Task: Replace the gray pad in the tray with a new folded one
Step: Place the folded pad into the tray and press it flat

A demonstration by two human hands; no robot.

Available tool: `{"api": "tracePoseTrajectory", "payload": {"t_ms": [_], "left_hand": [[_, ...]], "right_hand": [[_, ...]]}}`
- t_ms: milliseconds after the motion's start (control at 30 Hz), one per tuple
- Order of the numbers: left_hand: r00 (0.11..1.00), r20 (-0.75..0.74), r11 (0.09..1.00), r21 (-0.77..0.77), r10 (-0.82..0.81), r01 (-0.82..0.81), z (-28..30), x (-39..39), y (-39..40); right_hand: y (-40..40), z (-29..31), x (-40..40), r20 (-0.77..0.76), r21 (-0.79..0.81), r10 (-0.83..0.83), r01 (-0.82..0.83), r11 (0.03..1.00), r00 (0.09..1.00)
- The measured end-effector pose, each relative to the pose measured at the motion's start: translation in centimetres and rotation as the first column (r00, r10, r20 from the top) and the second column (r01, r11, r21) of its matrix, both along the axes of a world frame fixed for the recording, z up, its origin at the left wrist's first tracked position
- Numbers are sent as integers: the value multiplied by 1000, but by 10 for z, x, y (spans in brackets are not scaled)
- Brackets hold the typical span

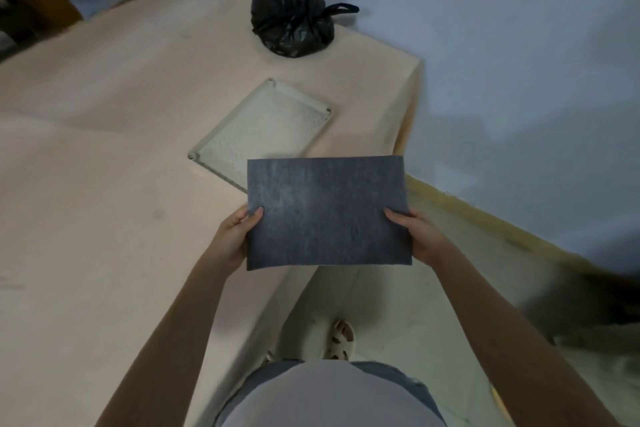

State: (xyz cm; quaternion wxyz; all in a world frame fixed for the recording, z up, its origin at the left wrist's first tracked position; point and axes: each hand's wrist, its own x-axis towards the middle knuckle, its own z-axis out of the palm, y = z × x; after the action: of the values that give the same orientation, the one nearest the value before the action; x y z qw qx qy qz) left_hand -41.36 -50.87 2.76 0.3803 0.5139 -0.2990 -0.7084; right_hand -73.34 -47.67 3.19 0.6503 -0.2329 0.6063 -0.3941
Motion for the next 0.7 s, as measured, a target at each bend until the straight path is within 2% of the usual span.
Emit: {"api": "tracePoseTrajectory", "payload": {"t_ms": [300, 533, 700], "left_hand": [[990, 11, 990, 23, 138, -139, 11, -51, -31], [960, 5, 960, 32, 279, -279, 13, -55, -69], [917, 11, 916, 38, 400, -400, 2, -50, -105]], "right_hand": [[-67, 3, -53, 51, -13, 63, -62, 998, 997], [-145, 0, -56, 89, -4, 150, -150, 989, 985], [-211, 1, -43, 70, -63, 250, -246, 967, 966]]}}
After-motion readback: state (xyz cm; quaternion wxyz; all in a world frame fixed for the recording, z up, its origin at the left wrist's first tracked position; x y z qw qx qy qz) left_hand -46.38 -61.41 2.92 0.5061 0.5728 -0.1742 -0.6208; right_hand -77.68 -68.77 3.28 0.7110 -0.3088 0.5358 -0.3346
